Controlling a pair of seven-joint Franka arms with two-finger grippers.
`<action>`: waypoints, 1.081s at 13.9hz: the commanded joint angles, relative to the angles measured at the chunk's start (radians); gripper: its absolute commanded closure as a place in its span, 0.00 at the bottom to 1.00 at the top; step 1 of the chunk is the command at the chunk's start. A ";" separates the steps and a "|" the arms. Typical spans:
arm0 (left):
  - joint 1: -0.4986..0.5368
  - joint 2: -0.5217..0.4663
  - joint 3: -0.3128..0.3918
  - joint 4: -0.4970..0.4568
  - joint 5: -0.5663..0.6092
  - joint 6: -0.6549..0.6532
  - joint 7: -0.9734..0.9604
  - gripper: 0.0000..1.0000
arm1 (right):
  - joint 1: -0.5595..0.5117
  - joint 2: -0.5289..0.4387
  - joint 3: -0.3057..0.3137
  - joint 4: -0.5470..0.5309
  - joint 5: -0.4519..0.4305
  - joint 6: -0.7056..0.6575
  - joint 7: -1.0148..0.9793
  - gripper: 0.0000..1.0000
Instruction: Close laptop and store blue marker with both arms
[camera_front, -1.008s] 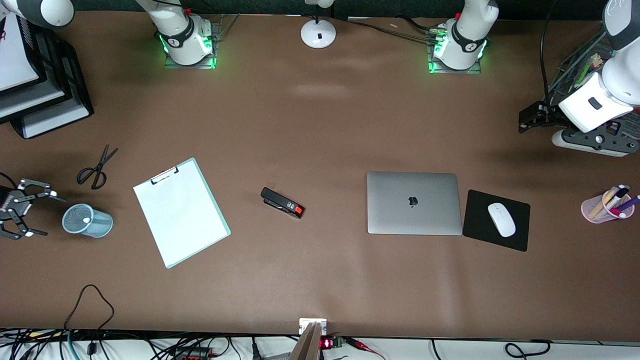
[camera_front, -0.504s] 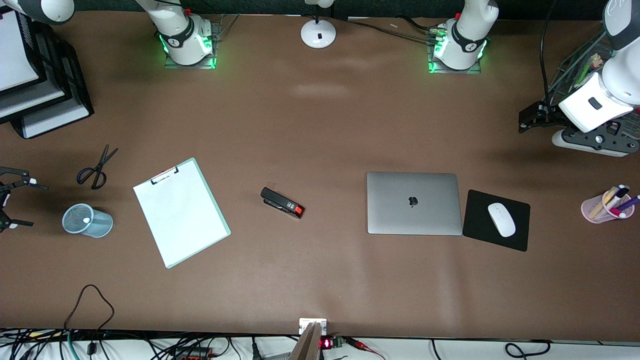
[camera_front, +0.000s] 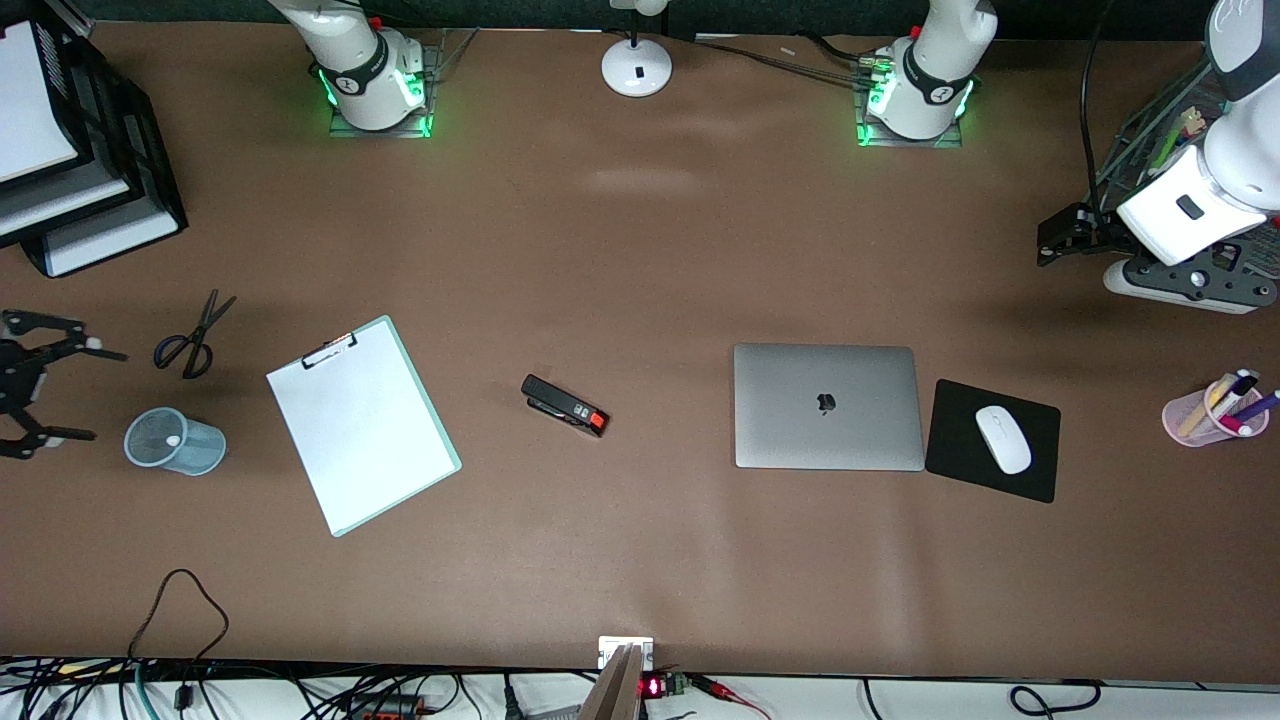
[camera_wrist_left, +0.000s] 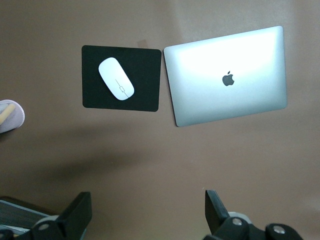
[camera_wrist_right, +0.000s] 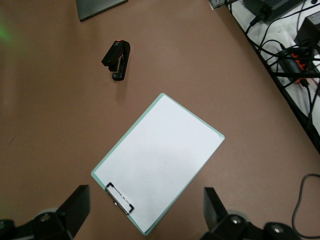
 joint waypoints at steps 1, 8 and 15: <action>-0.001 0.017 0.004 0.036 -0.013 -0.026 -0.001 0.00 | 0.106 -0.062 -0.006 -0.048 -0.114 0.005 0.149 0.00; 0.001 0.017 0.004 0.036 -0.013 -0.026 0.000 0.00 | 0.241 -0.255 -0.006 -0.352 -0.250 0.145 0.643 0.00; 0.001 0.017 0.004 0.034 -0.013 -0.026 0.000 0.00 | 0.301 -0.280 -0.006 -0.424 -0.469 0.134 1.158 0.00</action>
